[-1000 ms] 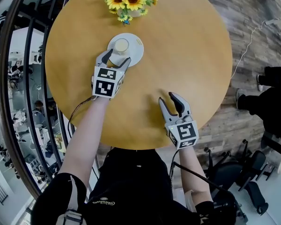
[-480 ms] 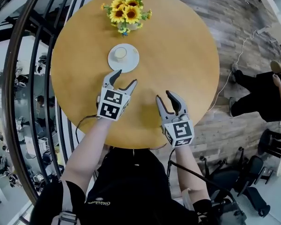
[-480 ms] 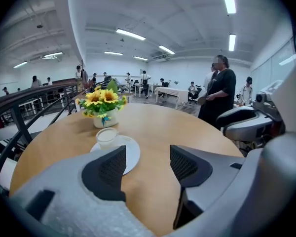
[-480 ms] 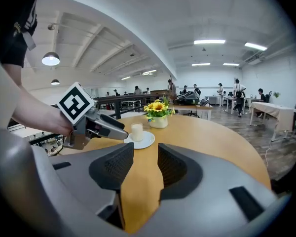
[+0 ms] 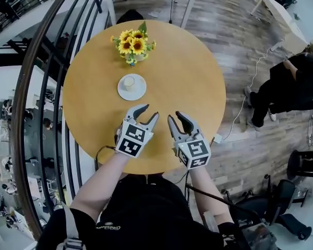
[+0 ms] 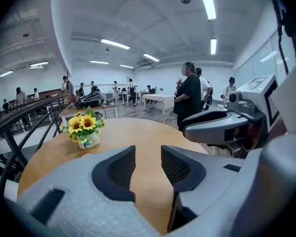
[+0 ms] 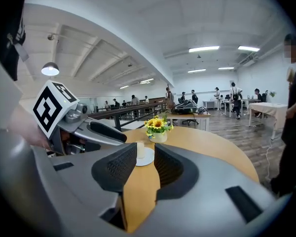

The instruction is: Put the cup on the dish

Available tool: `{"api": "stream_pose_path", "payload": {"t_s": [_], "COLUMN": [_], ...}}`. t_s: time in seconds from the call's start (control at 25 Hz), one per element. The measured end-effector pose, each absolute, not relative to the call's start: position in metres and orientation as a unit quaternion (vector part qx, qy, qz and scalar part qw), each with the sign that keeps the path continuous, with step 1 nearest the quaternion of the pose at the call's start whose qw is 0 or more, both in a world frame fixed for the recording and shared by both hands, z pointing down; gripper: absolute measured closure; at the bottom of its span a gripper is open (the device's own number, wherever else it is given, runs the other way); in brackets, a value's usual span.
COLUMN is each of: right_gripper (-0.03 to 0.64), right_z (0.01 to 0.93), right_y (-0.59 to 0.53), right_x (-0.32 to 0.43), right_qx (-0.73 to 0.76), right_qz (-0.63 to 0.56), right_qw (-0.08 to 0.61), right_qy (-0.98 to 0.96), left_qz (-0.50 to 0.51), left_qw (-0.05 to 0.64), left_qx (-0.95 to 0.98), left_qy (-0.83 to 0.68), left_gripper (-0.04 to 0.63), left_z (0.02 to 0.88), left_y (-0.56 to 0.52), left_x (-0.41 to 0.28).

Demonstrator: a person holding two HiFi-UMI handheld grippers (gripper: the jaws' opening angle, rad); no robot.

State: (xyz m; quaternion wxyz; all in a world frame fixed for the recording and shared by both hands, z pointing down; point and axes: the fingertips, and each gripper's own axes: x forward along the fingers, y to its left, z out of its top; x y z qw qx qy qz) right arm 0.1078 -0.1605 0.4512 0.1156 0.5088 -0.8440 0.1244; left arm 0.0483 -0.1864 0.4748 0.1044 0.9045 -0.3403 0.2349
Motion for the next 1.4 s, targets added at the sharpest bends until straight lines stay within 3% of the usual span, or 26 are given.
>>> {"api": "stream_pose_path", "payload": {"t_s": [0.4,1.4], "right_gripper": [0.532,0.541], "right_z": [0.403,0.388], "right_y": [-0.155,-0.14], "right_x": [0.117,0.102], "right_qx": [0.524,0.52], "right_qz": [0.133,0.111], "right_qw": [0.068,0.099], "right_qy": [-0.839,-0.841], "left_qz": [0.19,0.183], "left_qw": [0.059,0.06], "left_qx": [0.918,0.921], "left_qy": [-0.344,-0.338], "left_gripper": [0.428,0.428], "left_z": [0.403,0.39], "left_y": [-0.179,-0.16], "left_x": [0.06,0.047]}}
